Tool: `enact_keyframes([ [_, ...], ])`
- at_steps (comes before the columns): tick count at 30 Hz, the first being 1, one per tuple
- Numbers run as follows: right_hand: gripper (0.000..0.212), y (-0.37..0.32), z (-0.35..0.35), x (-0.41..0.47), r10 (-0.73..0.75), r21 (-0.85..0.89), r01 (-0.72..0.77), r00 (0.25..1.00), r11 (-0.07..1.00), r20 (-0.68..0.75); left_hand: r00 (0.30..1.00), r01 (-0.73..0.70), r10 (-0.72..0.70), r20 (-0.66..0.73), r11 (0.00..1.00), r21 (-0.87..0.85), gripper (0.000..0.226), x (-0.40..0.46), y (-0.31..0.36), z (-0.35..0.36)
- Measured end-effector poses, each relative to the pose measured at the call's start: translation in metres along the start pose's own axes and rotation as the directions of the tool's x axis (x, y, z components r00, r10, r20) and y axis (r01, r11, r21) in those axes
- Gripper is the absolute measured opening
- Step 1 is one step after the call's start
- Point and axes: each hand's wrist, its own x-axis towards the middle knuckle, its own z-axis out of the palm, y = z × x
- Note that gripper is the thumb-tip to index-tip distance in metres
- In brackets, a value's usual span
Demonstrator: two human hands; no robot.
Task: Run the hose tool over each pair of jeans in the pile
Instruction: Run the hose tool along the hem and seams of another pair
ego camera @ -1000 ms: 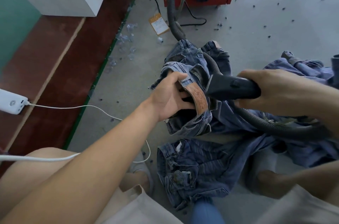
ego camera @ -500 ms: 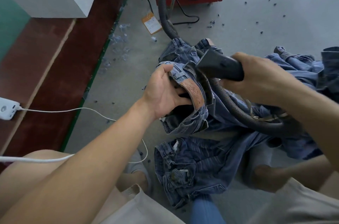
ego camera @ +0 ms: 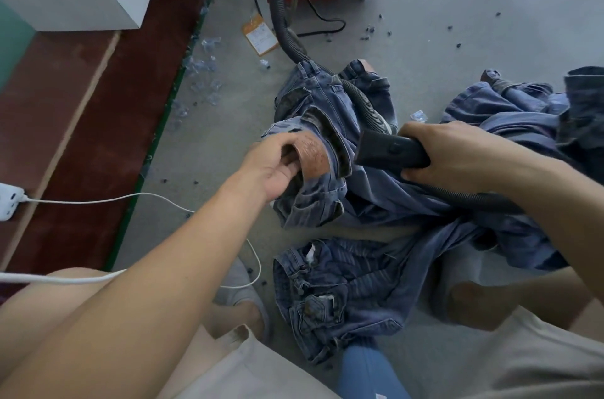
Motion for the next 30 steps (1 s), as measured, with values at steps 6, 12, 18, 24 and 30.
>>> enact_keyframes([
  [6, 0.026, 0.003, -0.001, 0.001, -0.041, 0.052, 0.042, 0.999, 0.998, -0.019, 1.000, -0.003, 0.016, -0.025, 0.907, 0.422, 0.024, 0.006, -0.026, -0.020],
  [12, 0.024, 0.005, -0.002, -0.001, -0.071, 0.048, 0.070, 0.997, 0.996, 0.025, 0.995, -0.099, 0.082, 0.055, 0.833, 0.544, 0.017, 0.006, -0.009, -0.025],
  [18, 0.026, -0.001, 0.005, -0.003, -0.097, 0.009, 0.097, 0.993, 0.995, 0.060, 0.965, -0.261, 0.120, 0.234, 0.525, 0.810, 0.034, 0.002, 0.007, -0.022],
  [24, 0.030, -0.007, 0.015, -0.006, -0.143, -0.010, 0.144, 0.985, 0.990, 0.093, 0.966, -0.244, 0.095, 0.242, 0.655, 0.715, 0.022, -0.007, 0.018, -0.018],
  [30, 0.032, -0.021, 0.033, -0.006, -0.182, -0.074, 0.194, 0.973, 0.978, 0.140, 0.971, -0.188, 0.080, 0.226, 0.839, 0.510, 0.024, -0.017, 0.021, -0.010],
])
